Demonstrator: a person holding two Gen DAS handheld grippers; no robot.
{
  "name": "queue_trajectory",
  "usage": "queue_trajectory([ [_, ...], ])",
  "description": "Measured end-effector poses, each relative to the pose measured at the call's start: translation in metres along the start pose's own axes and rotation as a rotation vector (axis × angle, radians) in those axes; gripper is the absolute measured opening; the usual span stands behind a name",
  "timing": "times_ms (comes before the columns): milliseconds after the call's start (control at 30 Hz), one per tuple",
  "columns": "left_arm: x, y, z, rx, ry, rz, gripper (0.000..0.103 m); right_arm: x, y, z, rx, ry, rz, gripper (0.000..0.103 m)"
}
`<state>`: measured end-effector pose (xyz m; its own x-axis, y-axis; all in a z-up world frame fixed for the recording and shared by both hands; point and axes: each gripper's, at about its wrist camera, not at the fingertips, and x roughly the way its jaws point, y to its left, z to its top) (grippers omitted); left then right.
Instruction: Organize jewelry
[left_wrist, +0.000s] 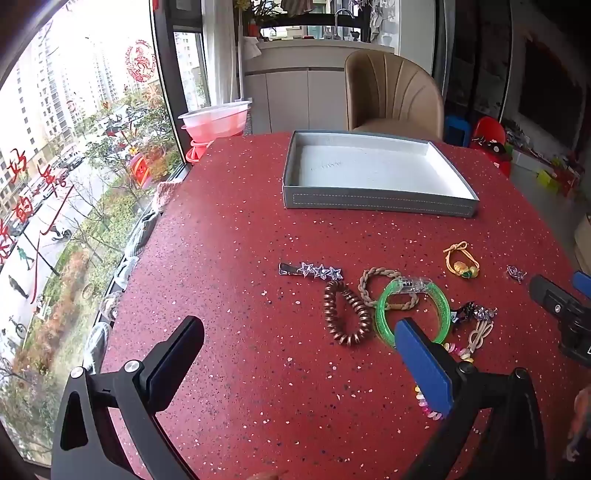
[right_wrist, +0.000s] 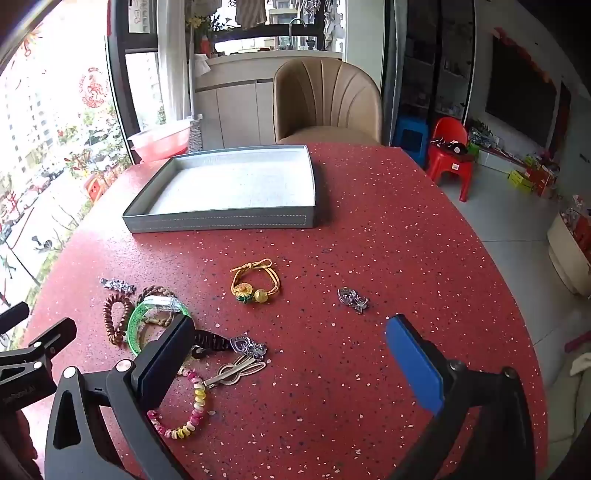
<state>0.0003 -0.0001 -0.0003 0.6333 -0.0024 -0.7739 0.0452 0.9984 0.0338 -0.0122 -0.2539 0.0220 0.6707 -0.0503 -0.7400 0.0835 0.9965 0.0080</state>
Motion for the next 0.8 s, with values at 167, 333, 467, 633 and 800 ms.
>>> queue_trajectory([
  [167,-0.0002,0.0004,-0.0003,-0.007,-0.002,0.002,0.103,0.0020,0.0018,0.0008,-0.001,0.003,0.007,0.103],
  [333,-0.0014,0.0005,0.0007,-0.011,0.011,-0.013,0.103,0.0008,-0.0015,-0.0002,0.002,-0.004,0.001,0.103],
  [467,-0.0024,0.0040,-0.0029,-0.029,0.003,-0.016,0.103,-0.0044,-0.0017,0.0025,0.006,-0.004,-0.004,0.103],
  [633,-0.0024,0.0048,-0.0033,-0.031,0.005,-0.014,0.103,-0.0051,-0.0019,0.0012,0.005,-0.003,-0.005,0.103],
  [800,0.0009,0.0056,-0.0031,-0.039,0.015,-0.015,0.103,-0.0040,-0.0015,0.0020,0.000,0.002,-0.001,0.103],
])
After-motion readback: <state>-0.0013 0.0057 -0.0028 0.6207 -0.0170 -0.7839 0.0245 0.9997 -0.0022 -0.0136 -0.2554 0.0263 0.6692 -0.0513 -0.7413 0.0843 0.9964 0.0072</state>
